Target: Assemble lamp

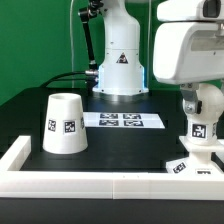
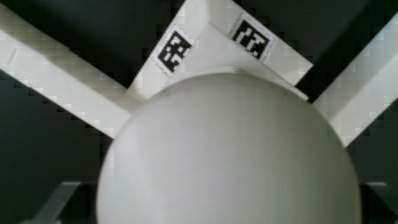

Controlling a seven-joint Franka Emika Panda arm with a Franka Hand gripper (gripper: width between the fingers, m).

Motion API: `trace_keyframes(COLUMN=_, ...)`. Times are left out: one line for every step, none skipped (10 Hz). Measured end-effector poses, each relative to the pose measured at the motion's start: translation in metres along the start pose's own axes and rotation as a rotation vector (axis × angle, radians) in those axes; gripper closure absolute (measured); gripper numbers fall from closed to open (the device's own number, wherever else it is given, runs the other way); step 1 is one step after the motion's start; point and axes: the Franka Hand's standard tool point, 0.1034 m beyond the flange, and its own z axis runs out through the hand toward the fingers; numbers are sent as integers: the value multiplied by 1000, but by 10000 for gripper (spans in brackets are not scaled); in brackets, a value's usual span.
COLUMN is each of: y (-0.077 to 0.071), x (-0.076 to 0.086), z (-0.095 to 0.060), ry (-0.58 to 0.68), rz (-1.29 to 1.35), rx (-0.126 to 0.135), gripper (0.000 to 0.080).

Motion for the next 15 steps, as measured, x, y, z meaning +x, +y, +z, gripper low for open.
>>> trace_keyframes(y=0, x=0, z=0, ry=0, rz=8, rx=0, gripper=226)
trace_keyframes(y=3, x=2, z=1, ry=16, rz=120, rx=-8, gripper=226)
trace_keyframes(y=9, x=2, z=2, ry=47, rz=151, rx=-22, gripper=226)
trace_keyframes(y=9, x=2, z=2, ry=47, rz=151, rx=-22, gripper=226)
trace_keyframes(y=9, x=2, z=2, ry=47, rz=151, rx=-22, gripper=226)
trace_keyframes(y=9, x=2, z=2, ry=47, rz=151, rx=-22, gripper=226)
trace_keyframes(y=9, x=2, z=2, ry=47, rz=151, rx=-22, gripper=226)
trace_keyframes(y=9, x=2, z=2, ry=47, rz=151, rx=-22, gripper=226)
trace_keyframes(y=9, x=2, z=2, ry=47, rz=151, rx=-22, gripper=226)
trace_keyframes(y=9, x=2, z=2, ry=47, rz=151, rx=-22, gripper=226)
trace_keyframes(y=9, x=2, z=2, ry=47, rz=151, rx=-22, gripper=226)
trace_keyframes(y=9, x=2, z=2, ry=47, rz=151, rx=-22, gripper=226)
trace_keyframes(y=9, x=2, z=2, ry=47, rz=151, rx=-22, gripper=226)
trace_keyframes(y=16, x=4, z=0, ry=85, rz=224, rx=-39, gripper=226)
trace_keyframes(y=15, x=5, z=-1, ry=89, rz=329, rx=-36, gripper=226)
